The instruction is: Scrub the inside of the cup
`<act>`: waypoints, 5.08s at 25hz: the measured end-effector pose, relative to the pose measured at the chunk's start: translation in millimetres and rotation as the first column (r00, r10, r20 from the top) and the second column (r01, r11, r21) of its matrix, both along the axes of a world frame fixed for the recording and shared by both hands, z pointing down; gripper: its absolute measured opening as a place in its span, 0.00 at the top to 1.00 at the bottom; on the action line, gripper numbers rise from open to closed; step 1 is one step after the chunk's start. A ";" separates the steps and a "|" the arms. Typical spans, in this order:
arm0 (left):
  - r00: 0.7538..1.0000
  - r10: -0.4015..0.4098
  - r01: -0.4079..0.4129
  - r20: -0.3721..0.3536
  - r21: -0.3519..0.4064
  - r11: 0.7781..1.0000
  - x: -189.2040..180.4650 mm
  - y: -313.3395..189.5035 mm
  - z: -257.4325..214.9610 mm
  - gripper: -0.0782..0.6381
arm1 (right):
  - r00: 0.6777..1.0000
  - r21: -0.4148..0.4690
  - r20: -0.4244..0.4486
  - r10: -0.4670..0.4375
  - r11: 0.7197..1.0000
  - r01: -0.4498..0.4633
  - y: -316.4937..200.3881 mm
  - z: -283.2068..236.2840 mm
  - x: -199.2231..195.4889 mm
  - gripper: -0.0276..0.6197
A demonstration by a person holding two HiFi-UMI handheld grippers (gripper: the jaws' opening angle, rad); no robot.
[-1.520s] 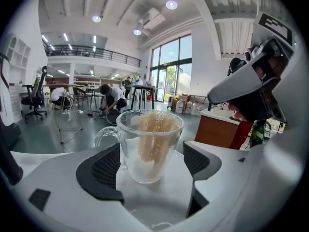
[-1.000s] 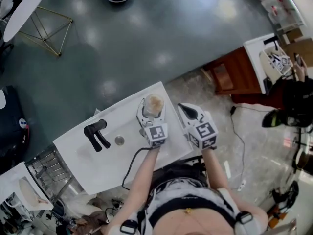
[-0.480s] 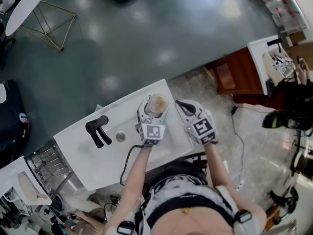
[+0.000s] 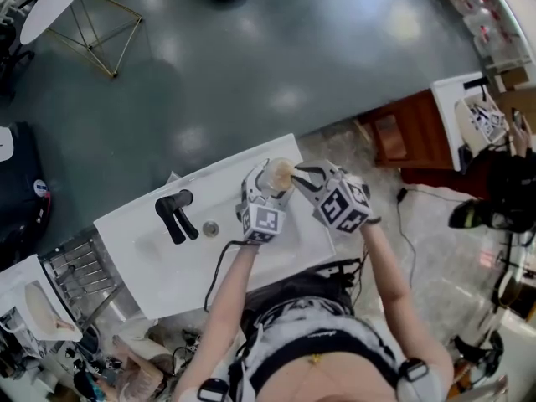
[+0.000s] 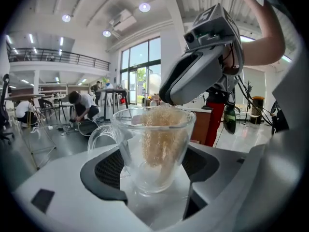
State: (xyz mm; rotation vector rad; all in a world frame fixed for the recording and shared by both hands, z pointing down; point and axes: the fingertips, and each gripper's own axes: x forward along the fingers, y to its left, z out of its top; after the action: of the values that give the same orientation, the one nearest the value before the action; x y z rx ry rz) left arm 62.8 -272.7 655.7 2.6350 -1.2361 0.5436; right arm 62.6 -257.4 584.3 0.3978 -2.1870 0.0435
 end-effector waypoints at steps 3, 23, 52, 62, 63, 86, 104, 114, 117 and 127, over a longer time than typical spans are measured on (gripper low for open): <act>1.000 0.007 -0.007 0.001 -0.006 1.000 1.6 1.6 0.9 0.38 | 0.975 0.040 -0.126 -0.184 0.981 0.191 4.0 1.1 -10.0 0.81; 1.000 0.012 -0.012 -0.007 -0.013 1.000 2.7 -0.2 -2.9 0.38 | 0.636 -0.215 -0.580 -0.508 0.849 0.482 2.3 30.8 -14.5 0.86; 0.999 0.034 -0.034 0.001 -0.030 0.999 4.3 0.9 -0.2 0.38 | 0.887 -0.309 -0.197 -0.418 0.885 0.349 22.8 20.3 -31.0 0.89; 0.999 0.039 -0.039 -0.002 -0.030 0.999 6.4 0.6 -0.9 0.38 | 0.751 -0.259 -0.317 -0.579 0.815 0.519 17.4 -1.9 0.5 0.80; 0.999 0.039 -0.039 -0.002 -0.030 0.999 6.1 0.6 -1.0 0.38 | 0.728 -0.256 -0.344 -0.593 0.805 0.535 15.7 0.5 1.5 0.80; 0.999 0.047 -0.047 -0.001 -0.030 0.998 2.3 2.4 -1.5 0.38 | 0.810 -0.499 -0.155 -0.565 0.752 0.429 44.0 20.5 -28.3 0.83; 0.998 0.058 -0.058 -0.005 -0.031 0.998 6.0 1.0 -0.9 0.38 | 0.881 -0.383 -0.079 -0.467 0.830 0.405 30.8 -0.5 -28.5 0.81; 0.999 0.052 -0.052 -0.005 -0.032 0.998 4.3 0.4 -2.1 0.38 | 0.889 -0.330 -0.174 -0.423 0.876 0.352 17.3 17.3 -52.1 0.87; 0.999 0.050 -0.050 -0.005 -0.029 0.998 4.5 -0.4 -1.8 0.38 | 0.903 -0.232 -0.217 -0.370 0.918 0.320 9.7 19.8 -52.6 0.86; 0.999 0.049 -0.049 0.005 -0.023 0.999 4.2 0.8 -1.0 0.38 | 0.861 -0.033 -0.422 -0.284 0.954 0.298 -11.1 22.4 -26.3 0.87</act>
State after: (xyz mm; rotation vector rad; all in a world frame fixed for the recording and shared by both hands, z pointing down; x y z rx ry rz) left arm 67.0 -271.8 654.7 2.6522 -1.1624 0.5695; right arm 36.2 -268.6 606.7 0.0755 -1.7930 -0.2284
